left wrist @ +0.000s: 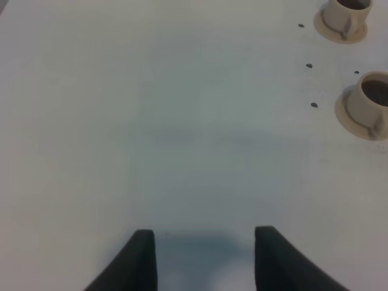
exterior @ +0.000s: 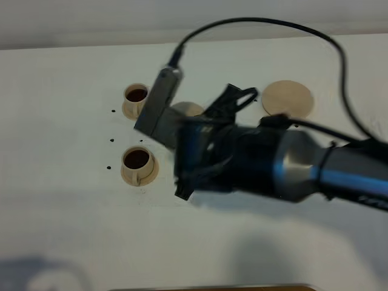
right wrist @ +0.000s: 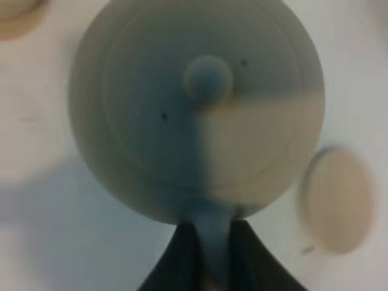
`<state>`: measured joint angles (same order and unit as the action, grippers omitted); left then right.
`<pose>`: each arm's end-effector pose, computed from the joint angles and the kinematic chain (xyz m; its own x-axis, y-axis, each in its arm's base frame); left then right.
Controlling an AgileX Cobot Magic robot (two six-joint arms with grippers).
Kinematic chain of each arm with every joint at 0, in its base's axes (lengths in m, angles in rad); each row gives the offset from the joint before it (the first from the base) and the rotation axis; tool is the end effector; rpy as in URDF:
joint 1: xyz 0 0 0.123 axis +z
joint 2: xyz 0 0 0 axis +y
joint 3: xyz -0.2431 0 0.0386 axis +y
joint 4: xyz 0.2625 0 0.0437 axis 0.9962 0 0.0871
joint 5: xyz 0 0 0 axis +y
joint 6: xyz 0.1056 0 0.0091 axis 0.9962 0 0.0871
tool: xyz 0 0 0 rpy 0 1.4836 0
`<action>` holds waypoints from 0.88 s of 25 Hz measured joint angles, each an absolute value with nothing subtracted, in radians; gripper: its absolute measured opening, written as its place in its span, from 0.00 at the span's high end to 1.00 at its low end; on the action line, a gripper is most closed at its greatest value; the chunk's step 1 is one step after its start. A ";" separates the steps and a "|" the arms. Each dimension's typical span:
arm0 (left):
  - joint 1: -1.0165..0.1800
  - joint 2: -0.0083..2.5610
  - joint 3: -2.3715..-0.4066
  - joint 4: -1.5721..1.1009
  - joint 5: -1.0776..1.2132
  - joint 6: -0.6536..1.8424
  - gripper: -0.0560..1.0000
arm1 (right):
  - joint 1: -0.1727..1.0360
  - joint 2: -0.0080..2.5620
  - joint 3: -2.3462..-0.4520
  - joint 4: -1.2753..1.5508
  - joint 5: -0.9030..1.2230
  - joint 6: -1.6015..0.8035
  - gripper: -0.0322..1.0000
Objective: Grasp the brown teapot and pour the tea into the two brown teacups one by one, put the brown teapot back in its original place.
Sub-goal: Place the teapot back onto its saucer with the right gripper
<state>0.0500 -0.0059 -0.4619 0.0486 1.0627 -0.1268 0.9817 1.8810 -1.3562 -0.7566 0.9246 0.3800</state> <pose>0.0635 0.0077 0.2660 -0.4736 -0.1267 -0.8716 -0.1365 0.9882 -0.0695 0.2659 0.2933 0.1662 -0.4339 -0.8548 -0.2848 -0.6518 0.5160 -0.5558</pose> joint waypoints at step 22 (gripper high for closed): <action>0.050 -0.006 -0.462 0.049 1.063 -0.126 0.53 | 0.893 1.989 -1.266 -0.390 0.632 0.293 0.88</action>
<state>0.0500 -0.0059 -0.4619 0.0486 1.0627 -0.1259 0.8931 1.9895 -1.2657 -0.3901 0.6321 0.2926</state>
